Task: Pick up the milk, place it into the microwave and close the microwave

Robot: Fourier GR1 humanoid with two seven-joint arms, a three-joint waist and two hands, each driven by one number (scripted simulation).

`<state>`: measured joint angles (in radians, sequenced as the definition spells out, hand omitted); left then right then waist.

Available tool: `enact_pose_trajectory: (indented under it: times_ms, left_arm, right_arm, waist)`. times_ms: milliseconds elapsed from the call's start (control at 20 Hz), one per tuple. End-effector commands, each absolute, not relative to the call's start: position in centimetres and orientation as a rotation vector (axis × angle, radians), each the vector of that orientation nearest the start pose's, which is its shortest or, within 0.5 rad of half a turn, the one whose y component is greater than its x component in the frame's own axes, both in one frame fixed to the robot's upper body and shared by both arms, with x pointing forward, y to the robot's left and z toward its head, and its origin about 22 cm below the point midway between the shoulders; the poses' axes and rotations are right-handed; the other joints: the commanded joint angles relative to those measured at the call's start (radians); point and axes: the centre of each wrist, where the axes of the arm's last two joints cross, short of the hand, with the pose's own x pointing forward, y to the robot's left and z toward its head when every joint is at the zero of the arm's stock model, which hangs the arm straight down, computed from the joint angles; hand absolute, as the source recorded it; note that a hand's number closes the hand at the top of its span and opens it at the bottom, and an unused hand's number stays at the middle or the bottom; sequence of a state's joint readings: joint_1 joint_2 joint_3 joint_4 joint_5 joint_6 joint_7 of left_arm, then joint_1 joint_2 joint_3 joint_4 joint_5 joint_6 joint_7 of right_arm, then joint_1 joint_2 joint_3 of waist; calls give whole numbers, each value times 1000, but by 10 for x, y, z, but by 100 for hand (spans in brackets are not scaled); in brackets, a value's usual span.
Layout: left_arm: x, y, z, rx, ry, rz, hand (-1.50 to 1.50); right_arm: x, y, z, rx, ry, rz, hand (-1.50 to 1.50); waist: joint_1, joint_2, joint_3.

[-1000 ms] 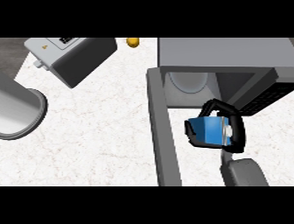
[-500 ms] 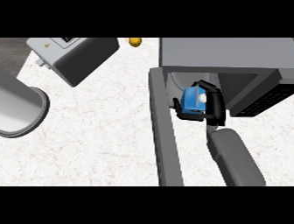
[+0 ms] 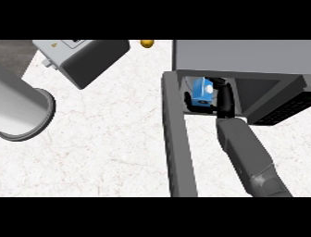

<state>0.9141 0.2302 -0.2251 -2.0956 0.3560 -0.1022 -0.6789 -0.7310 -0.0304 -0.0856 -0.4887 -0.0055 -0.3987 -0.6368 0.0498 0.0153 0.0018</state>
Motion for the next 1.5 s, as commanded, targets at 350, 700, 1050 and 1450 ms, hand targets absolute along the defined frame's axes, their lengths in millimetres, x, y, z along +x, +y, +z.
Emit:
enact_pose_trajectory:
  times_ms: [350,700,1050,1450]
  left_arm:
    - [40,267,22,-152,-1918,231,-150]
    - [42,258,19,-186,-1888,225,-150]
    - [46,264,12,-184,-1910,216,-150]
    - [44,270,10,-176,-1886,203,-150]
  right_arm:
    - [402,-207,-29,-516,-1781,213,150]
    - [407,-206,-23,-680,-1887,305,150]
    - [424,-205,4,-657,-1953,172,150]
    - [427,-212,10,-943,-1956,162,150]
  waist:
    - [49,25,2]
    - [68,36,3]
    - [75,38,4]
    - [102,49,3]
